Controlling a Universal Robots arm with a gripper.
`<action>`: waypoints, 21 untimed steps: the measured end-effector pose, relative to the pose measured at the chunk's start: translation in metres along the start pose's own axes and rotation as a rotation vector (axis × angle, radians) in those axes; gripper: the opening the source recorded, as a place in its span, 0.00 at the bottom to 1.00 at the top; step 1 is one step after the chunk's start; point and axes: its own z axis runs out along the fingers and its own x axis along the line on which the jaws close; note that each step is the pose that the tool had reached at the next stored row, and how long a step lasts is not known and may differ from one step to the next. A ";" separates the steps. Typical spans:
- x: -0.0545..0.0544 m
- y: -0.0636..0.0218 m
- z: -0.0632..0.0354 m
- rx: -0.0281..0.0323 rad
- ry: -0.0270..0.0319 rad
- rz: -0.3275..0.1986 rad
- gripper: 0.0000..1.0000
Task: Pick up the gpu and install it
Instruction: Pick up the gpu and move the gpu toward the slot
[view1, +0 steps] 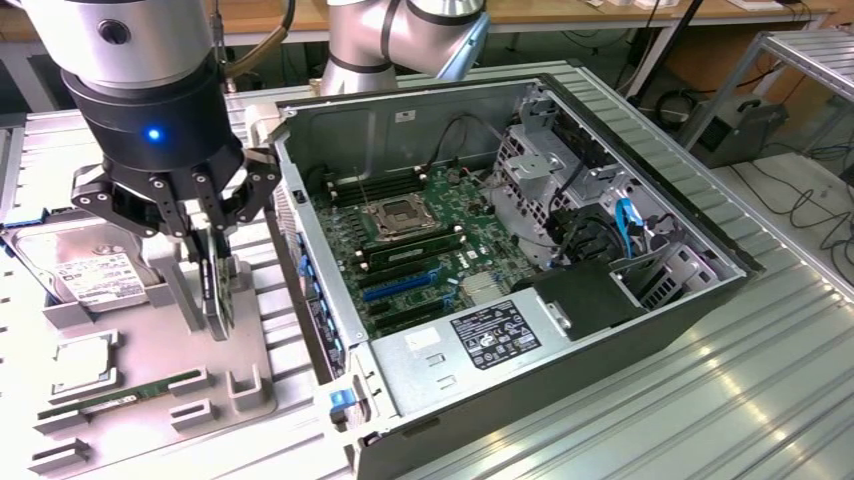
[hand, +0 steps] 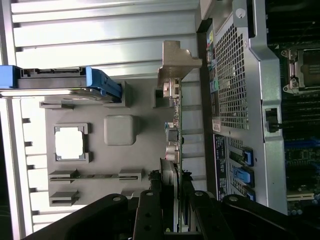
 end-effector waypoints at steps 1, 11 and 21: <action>0.000 0.0000 -0.0002 0.0000 0.0000 0.000 0.26; 0.000 0.0001 -0.0024 0.0000 0.0000 0.000 0.26; 0.000 0.0002 -0.0050 -0.0001 0.0000 0.000 0.26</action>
